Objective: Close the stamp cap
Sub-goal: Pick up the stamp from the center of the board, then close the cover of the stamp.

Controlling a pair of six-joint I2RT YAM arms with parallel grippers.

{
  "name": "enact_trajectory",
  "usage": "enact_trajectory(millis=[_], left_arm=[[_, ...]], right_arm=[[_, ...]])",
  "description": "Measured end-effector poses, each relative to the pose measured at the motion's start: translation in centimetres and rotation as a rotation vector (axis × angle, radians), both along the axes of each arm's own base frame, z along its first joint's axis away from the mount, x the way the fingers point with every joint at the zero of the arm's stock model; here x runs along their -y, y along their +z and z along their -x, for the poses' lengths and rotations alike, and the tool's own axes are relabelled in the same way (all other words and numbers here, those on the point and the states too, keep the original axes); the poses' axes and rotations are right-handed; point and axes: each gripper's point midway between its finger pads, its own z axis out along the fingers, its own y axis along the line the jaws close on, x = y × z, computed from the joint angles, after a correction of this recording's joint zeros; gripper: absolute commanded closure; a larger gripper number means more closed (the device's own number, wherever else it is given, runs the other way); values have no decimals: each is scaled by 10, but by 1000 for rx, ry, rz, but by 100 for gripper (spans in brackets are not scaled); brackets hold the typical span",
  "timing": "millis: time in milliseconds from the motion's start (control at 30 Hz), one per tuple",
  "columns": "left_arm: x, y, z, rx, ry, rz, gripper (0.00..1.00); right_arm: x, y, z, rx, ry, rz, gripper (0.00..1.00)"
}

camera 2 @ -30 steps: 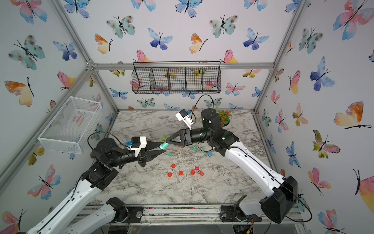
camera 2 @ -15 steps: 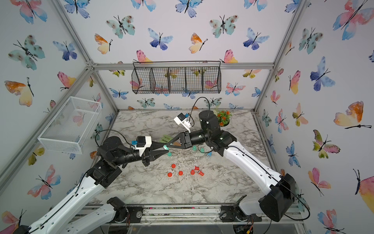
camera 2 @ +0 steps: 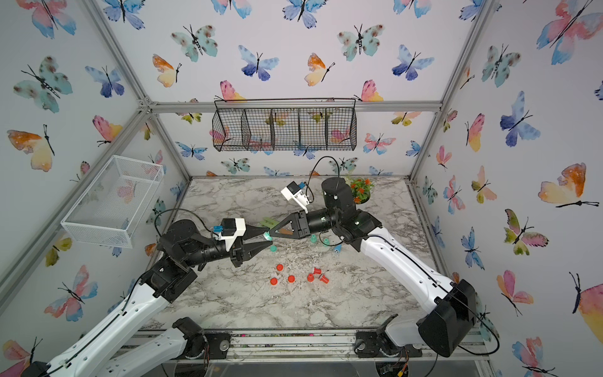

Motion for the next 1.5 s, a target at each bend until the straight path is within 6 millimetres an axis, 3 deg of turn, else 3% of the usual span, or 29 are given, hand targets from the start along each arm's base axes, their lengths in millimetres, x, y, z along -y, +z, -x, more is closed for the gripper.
enact_trajectory(millis=[167, 400, 500, 600, 833, 933, 1300, 1500], left_arm=[[-9, 2, -10, -9, 94, 5, 34], [-27, 14, -17, -12, 211, 44, 33], [-41, 10, -34, -64, 293, 54, 34], [-70, 3, -63, -138, 417, 76, 35], [-139, -36, -107, -333, 660, 138, 37], [-157, -53, -117, -398, 731, 142, 37], [-180, -115, -123, -526, 868, 91, 36], [-183, -117, -124, -526, 883, 91, 36]], right_arm=[[-3, -7, -12, 14, -72, 25, 88], [-10, -44, -60, 59, -292, 169, 88], [-12, -69, -81, 89, -386, 261, 89], [-18, -91, -100, 147, -462, 360, 89], [-39, -141, -123, 293, -531, 552, 90], [-48, -168, -128, 337, -533, 633, 90], [-65, -263, -137, 402, -494, 829, 89], [-66, -298, -141, 404, -491, 878, 90]])
